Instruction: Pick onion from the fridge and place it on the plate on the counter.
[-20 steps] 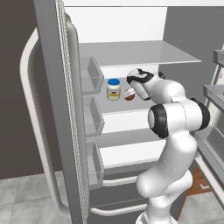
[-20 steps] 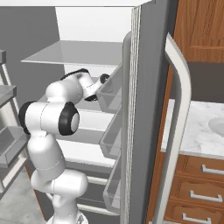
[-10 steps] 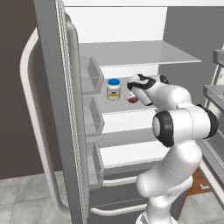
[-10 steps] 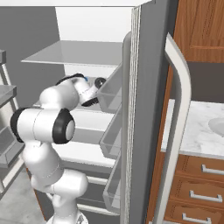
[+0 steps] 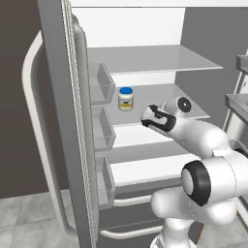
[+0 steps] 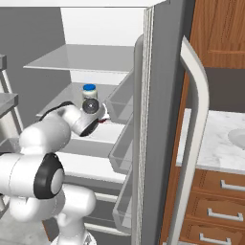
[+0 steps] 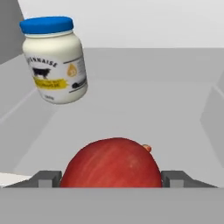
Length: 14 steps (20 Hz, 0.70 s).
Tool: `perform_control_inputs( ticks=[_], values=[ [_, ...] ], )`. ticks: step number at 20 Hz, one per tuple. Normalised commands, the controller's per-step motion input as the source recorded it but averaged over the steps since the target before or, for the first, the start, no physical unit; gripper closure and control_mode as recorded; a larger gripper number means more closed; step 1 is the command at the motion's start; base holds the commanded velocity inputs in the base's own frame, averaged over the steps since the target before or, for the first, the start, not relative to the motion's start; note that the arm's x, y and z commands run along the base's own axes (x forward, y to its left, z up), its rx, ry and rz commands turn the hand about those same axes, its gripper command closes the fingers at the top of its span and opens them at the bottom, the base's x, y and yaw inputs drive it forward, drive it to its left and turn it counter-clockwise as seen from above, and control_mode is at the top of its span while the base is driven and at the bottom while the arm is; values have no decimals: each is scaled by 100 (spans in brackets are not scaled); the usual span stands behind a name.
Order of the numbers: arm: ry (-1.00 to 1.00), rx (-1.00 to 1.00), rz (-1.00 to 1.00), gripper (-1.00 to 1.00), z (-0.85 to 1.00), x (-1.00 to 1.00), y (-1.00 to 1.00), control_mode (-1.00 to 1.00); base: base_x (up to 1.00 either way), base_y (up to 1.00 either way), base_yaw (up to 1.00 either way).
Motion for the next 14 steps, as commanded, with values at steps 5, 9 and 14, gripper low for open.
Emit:
perform_control_inputs(
  ticks=[5, 9, 14],
  values=[
    [8, -1, -15, 100, 78, -45, 0, -100, 0, 0, 0],
    [16, 0, -8, 100, 95, -52, 0, -100, 0, 0, 0],
    [15, 0, -3, 100, 63, -69, -2, -100, 0, 0, 0]
  ],
)
